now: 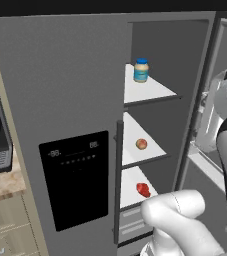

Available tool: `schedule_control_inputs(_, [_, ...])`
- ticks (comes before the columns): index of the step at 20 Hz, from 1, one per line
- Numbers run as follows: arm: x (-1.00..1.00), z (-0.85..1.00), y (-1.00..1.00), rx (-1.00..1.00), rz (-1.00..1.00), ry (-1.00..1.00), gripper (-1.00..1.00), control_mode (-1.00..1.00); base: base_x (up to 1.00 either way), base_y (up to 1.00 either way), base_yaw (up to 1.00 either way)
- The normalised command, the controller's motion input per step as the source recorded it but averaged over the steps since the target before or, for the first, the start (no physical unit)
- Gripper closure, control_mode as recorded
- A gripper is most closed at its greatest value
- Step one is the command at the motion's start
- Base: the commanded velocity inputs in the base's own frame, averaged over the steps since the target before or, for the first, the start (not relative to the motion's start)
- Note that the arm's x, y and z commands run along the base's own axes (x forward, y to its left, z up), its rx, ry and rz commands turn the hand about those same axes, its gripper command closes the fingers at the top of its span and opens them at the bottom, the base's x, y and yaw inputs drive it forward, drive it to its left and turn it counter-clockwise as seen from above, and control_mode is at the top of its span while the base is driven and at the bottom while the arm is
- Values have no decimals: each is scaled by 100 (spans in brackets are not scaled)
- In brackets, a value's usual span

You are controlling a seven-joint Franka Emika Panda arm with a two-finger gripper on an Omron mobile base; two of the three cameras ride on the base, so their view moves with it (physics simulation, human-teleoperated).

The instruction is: Place the mayonnaise and condiment bottle from the counter to the top shelf of the fridge. If the existing items in the fridge are on the top shelf, move them to other shelves.

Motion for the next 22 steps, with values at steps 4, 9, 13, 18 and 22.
schedule_control_inputs(4, [-33, -4, 0, 0, 1, 4, -100, 100, -47, 0, 3])
schedule_control_inputs(9, [0, 0, 0, 0, 0, 0, -100, 100, -100, 54, 0])
schedule_control_inputs(13, [0, 0, 0, 0, 0, 0, -100, 100, -78, 100, 0])
schedule_control_inputs(18, [0, 0, 0, 0, 0, 0, -100, 100, -15, 100, 0])
schedule_control_inputs(22, [0, 0, 0, 0, 0, 0, -100, 100, 27, 100, -7])
